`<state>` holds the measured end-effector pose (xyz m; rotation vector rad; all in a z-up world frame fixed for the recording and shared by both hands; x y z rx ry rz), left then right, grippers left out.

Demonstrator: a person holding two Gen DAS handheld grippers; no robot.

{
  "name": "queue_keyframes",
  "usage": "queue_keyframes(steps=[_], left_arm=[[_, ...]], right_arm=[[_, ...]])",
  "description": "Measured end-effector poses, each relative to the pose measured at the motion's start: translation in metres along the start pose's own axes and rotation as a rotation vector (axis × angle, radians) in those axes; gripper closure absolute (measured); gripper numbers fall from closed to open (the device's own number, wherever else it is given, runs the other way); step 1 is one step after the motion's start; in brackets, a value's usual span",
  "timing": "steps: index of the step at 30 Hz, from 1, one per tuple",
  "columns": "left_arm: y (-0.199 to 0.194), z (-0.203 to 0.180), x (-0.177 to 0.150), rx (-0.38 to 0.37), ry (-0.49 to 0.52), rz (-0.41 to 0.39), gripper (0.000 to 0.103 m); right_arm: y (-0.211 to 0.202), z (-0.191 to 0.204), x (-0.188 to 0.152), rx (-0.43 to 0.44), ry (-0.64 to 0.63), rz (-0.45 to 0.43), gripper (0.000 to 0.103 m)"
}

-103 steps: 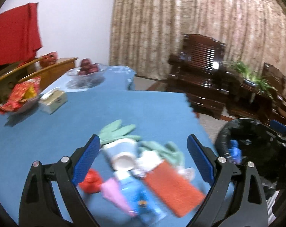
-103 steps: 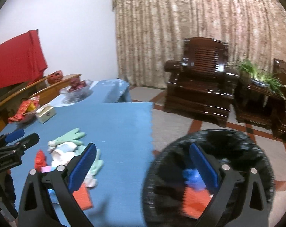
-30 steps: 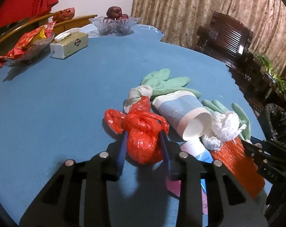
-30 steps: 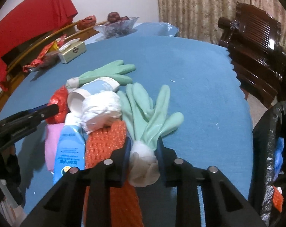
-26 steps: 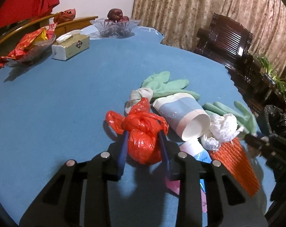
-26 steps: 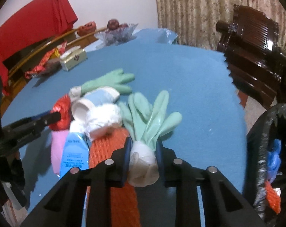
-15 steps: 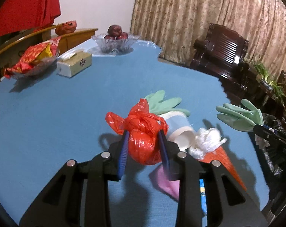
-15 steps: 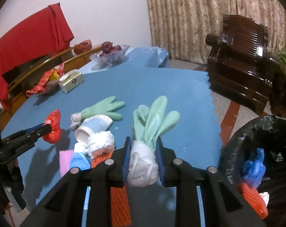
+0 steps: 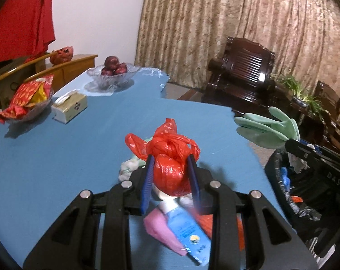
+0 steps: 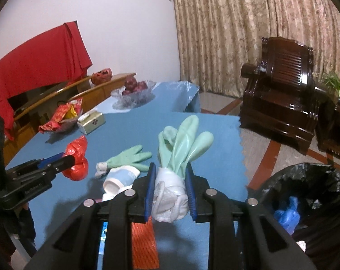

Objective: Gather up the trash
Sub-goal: 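Carry the red bag and green glove over the bin and release both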

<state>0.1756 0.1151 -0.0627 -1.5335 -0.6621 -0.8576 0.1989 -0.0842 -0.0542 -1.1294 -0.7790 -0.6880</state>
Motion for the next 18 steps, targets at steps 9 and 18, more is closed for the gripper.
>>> queue_keyframes(steps=[9,18], left_arm=[[-0.009,-0.043,0.023,-0.065,0.043,-0.044,0.075],[-0.005,-0.117,0.044,-0.182,0.128,-0.080,0.075]], right_arm=[[-0.036,-0.027,0.019,-0.039,0.027,-0.069,0.078],[-0.077,-0.081,0.027,-0.139,0.074,-0.131,0.078]])
Point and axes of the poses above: each gripper's, at about its wrist camera, not at the fingertips, and y roughly the way its jaws point, z to its left, x to its top, the point moved 6 cm from there along y, roughly the way its jaws point, and after that the axes turned 7 degrees about y, right-handed, at the moved point
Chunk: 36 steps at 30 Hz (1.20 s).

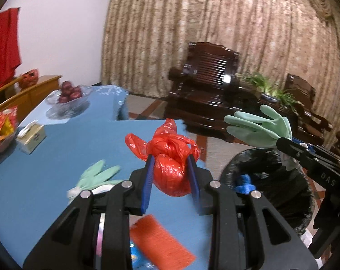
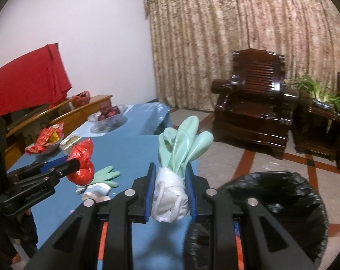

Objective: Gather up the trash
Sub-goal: 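Carry the red bag and green glove over the bin and release both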

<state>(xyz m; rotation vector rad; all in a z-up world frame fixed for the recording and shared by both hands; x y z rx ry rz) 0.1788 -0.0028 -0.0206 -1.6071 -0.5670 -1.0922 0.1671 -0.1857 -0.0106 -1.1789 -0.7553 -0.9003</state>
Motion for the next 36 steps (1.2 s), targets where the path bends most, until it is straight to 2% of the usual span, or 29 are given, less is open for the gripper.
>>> queue_keyframes(steps=[14,21,28,29,32,33,34,36], left_arm=[[0.049,-0.121,0.020,-0.208,0.104,-0.021,0.075],[0.076,-0.172,0.026,-0.297,0.136,-0.017,0.075],[0.105,-0.217,0.024,-0.365,0.154,0.023,0.074],[0.108,-0.221,0.023,-0.373,0.157,0.029,0.072],[0.116,-0.225,0.021,-0.403,0.155,0.045,0.057],[0.117,-0.224,0.019,-0.406,0.157,0.045,0.050],[0.118,-0.222,0.019,-0.405,0.161,0.044,0.045],[0.117,-0.219,0.019,-0.402,0.169,0.037,0.037]], right_arm=[[-0.038,-0.102,0.009,-0.191,0.049,-0.037,0.078],[-0.039,-0.140,0.007,-0.245,0.078,-0.027,0.078],[-0.035,-0.172,0.004,-0.273,0.093,-0.010,0.078],[-0.034,-0.176,0.003,-0.275,0.092,-0.003,0.077],[-0.031,-0.187,-0.002,-0.301,0.081,0.009,0.073],[-0.032,-0.190,-0.004,-0.310,0.081,0.001,0.068],[-0.033,-0.192,-0.004,-0.313,0.081,-0.005,0.056],[-0.038,-0.195,-0.005,-0.325,0.084,-0.022,0.045]])
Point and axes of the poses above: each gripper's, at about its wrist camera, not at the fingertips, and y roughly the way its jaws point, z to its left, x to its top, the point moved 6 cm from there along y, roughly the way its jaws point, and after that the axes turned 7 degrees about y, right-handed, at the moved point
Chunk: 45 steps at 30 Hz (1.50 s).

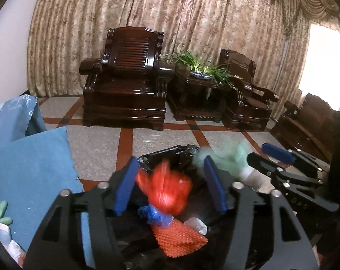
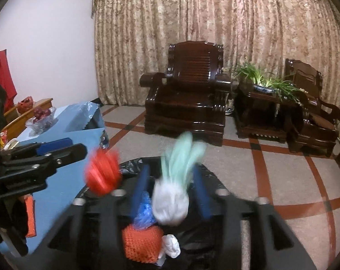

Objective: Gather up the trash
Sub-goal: 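Carry the red bag and green glove over the bin and release both, then move both open tools back over the trash on the table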

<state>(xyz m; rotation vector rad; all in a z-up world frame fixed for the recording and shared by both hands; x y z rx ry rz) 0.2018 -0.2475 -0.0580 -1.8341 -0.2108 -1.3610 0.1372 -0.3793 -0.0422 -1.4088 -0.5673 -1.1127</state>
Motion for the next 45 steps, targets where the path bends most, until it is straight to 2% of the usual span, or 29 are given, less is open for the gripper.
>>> queue_keyframes(steps=[2,4,7,12,19,24,29,35,41,45], left_arm=[[-0.005,0.005,-0.002,0.010,-0.001,-0.006,0.032],[-0.010,0.011,-0.003,0.021,-0.006,-0.006,0.028],[-0.024,0.021,-0.003,0.043,-0.019,-0.018,0.019],[-0.054,0.043,-0.006,0.083,-0.066,-0.048,0.013],[-0.108,0.083,-0.022,0.197,-0.122,-0.064,0.013],[-0.153,0.114,-0.045,0.305,-0.148,-0.063,0.013],[-0.201,0.153,-0.077,0.434,-0.176,-0.048,0.013],[-0.244,0.193,-0.110,0.553,-0.225,-0.019,0.013],[-0.272,0.220,-0.143,0.628,-0.274,0.009,0.013],[-0.277,0.229,-0.164,0.655,-0.295,0.037,0.013]], right_arm=[[-0.004,-0.003,-0.001,-0.010,0.006,-0.013,0.041],[-0.008,-0.005,0.000,-0.020,0.020,-0.024,0.026],[-0.017,-0.003,0.002,-0.013,0.040,-0.052,0.014],[-0.029,0.013,0.005,0.016,0.035,-0.078,0.006],[-0.035,0.055,0.003,0.095,0.015,-0.080,0.006],[-0.035,0.094,-0.006,0.159,-0.001,-0.063,0.006],[-0.029,0.144,-0.021,0.241,-0.041,-0.027,0.006],[-0.021,0.204,-0.047,0.328,-0.092,0.024,0.006],[-0.014,0.257,-0.080,0.390,-0.140,0.074,0.007],[-0.008,0.284,-0.104,0.415,-0.175,0.120,0.012]])
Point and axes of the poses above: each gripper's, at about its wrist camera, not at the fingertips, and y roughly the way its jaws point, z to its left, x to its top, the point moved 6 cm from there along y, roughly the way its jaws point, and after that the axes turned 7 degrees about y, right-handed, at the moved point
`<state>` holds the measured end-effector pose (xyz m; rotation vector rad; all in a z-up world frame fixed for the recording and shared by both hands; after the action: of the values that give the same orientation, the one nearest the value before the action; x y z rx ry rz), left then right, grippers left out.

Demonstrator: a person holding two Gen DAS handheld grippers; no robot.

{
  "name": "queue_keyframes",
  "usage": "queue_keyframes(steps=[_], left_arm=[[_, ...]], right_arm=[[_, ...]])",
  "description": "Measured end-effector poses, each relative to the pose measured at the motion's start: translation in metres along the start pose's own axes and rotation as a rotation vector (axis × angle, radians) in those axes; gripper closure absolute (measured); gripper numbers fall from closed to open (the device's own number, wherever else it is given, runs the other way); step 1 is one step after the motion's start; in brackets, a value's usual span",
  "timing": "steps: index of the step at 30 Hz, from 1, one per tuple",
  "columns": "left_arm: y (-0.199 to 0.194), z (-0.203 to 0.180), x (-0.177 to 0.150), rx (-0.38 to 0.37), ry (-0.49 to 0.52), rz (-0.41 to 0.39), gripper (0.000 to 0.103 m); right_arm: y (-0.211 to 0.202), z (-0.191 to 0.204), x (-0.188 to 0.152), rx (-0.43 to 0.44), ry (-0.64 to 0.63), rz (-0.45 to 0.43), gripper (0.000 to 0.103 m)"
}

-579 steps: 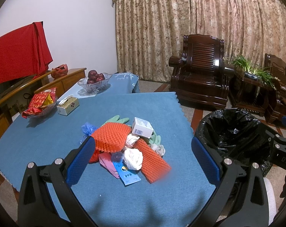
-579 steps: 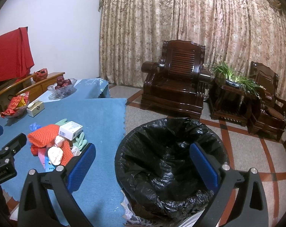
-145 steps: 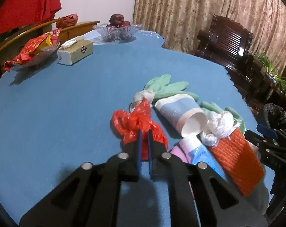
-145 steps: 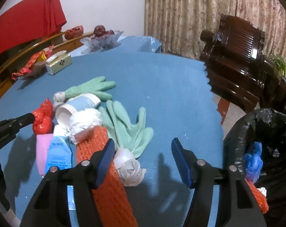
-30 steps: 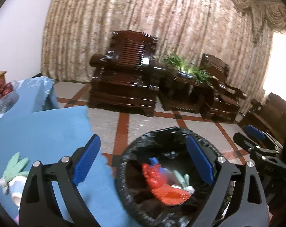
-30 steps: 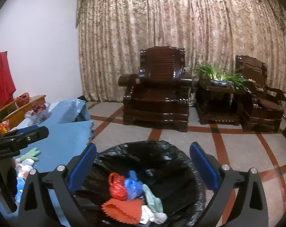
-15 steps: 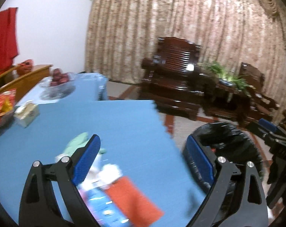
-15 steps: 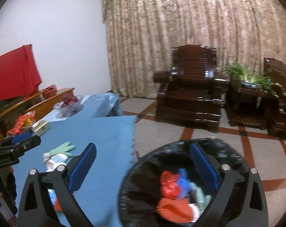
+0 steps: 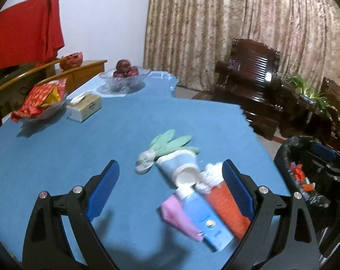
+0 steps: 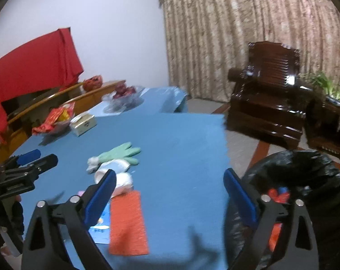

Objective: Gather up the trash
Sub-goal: 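Move both open tools back over the trash on the table, then grasp the orange foam net with the right tool while the left tool grasps white tissue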

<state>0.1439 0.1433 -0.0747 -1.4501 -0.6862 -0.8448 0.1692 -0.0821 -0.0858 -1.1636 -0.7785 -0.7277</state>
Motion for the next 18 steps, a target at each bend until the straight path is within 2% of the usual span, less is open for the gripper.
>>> queue_keyframes(steps=[9,18], left_arm=[[0.014,0.016,-0.030,0.020,-0.014,0.061,0.013],[0.026,0.024,-0.048,0.027,-0.018,0.095,0.013]], right_arm=[[0.033,0.023,-0.037,0.011,-0.051,0.093,0.019],[0.063,0.026,-0.065,0.004,-0.055,0.186,0.029]])
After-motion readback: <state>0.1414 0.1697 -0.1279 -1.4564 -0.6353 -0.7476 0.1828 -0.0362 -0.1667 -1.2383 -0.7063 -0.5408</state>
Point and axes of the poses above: each gripper's, at about its wrist camera, not at the fingertips, and y roughly the way its jaws point, z to its left, x to its top, the point moved 6 cm from there along y, roughly the way its jaws point, and after that the axes turned 7 degrees about y, right-handed, at the moved point
